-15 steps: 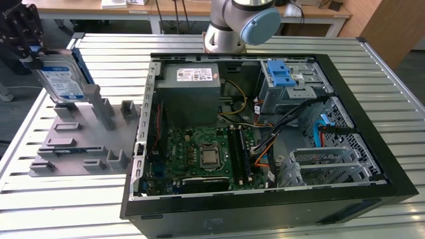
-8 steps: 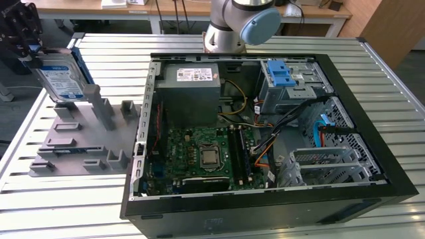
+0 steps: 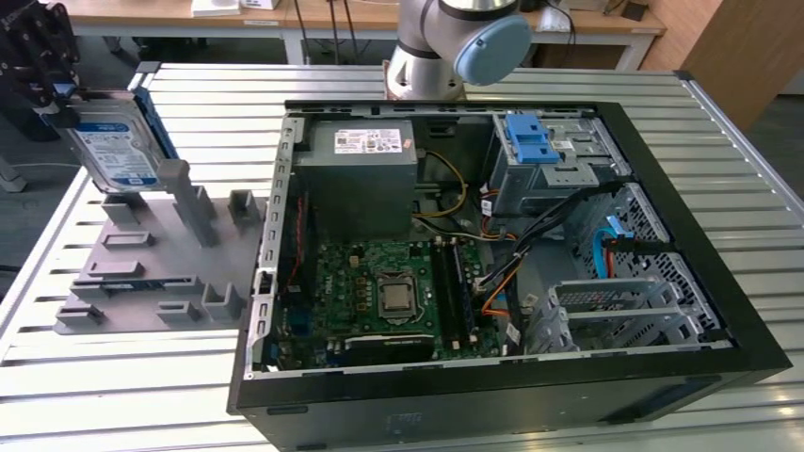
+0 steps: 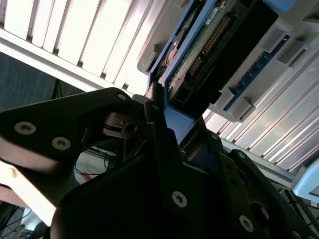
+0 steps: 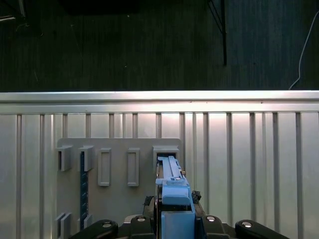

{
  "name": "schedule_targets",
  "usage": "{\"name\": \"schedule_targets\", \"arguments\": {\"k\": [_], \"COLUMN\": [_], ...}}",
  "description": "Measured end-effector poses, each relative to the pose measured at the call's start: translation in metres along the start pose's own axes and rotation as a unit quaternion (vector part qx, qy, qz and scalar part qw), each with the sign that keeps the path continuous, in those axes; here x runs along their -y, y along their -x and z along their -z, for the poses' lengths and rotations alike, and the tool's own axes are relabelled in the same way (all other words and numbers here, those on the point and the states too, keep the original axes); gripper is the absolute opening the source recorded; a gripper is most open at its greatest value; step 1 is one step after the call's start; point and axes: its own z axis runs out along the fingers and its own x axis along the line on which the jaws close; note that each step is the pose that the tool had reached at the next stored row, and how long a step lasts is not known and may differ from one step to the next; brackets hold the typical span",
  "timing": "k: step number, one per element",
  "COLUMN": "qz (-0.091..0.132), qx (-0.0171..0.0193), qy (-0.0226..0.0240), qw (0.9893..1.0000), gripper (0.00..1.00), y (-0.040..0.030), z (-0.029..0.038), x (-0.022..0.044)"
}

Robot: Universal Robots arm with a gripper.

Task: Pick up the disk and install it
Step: 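Pick up the disk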

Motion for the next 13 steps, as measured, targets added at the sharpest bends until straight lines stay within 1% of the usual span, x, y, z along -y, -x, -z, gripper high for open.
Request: {"name": "schedule_targets", "arguments": {"k": [13], "qz": [0.000], "qx": [0.0000], "qy": [0.0000], "qw": [1.0000], "gripper": [0.36], "y": [0.0000], "z": [0.0049], "x": [0.0000]}}
